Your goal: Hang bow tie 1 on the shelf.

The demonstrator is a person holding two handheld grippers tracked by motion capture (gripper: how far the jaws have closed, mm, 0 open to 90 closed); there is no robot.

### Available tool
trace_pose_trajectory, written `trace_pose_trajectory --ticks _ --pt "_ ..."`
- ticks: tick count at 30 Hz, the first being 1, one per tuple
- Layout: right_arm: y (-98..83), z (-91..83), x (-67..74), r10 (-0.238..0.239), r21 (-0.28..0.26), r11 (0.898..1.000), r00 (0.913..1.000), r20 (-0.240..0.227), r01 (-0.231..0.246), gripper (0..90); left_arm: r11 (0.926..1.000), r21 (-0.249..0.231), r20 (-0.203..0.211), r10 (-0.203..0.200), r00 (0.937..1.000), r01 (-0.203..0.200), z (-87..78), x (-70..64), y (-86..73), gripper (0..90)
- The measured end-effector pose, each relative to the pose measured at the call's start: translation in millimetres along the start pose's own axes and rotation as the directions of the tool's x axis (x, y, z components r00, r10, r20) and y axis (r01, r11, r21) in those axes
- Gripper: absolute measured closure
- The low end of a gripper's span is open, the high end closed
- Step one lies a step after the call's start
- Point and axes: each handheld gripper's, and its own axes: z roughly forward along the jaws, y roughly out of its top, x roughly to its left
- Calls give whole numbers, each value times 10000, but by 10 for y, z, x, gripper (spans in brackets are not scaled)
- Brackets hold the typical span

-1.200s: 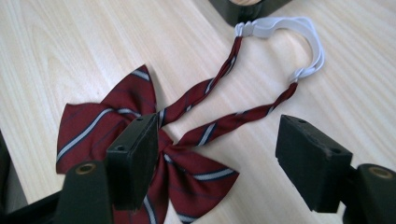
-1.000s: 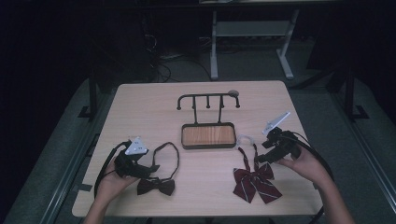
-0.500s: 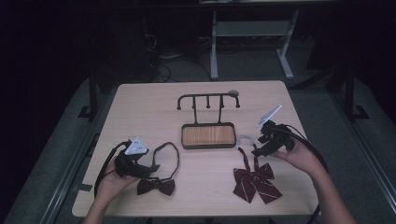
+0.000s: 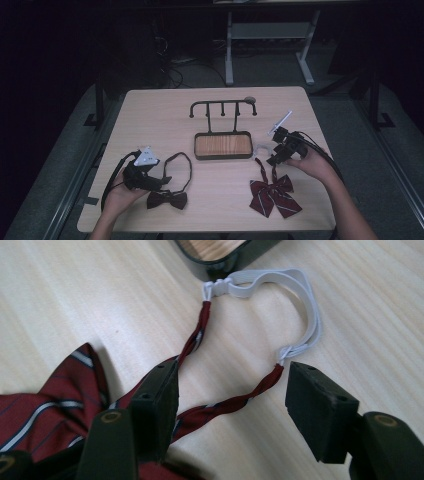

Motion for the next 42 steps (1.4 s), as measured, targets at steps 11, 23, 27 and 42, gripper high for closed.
trace_pose_trajectory --ticks 11,23,27,42 --pt "64 122 -89 540 419 9976 9980 328 -553 455 10000 33 -103 30 9999 -29 -4 0 5 242" --pt "88 210 -166 1011 843 9908 9928 641 -1063 572 10000 65 -80 35 10000 -34 -4 2 6 242" --pt "103 228 -163 1027 901 9900 9924 678 -1086 597 10000 52 -81 40 10000 -39 -5 2 6 242" --pt "162 302 -143 1021 1270 9852 9894 1033 -1149 720 10000 -24 -55 6 10000 -6 -3 4 5 242"
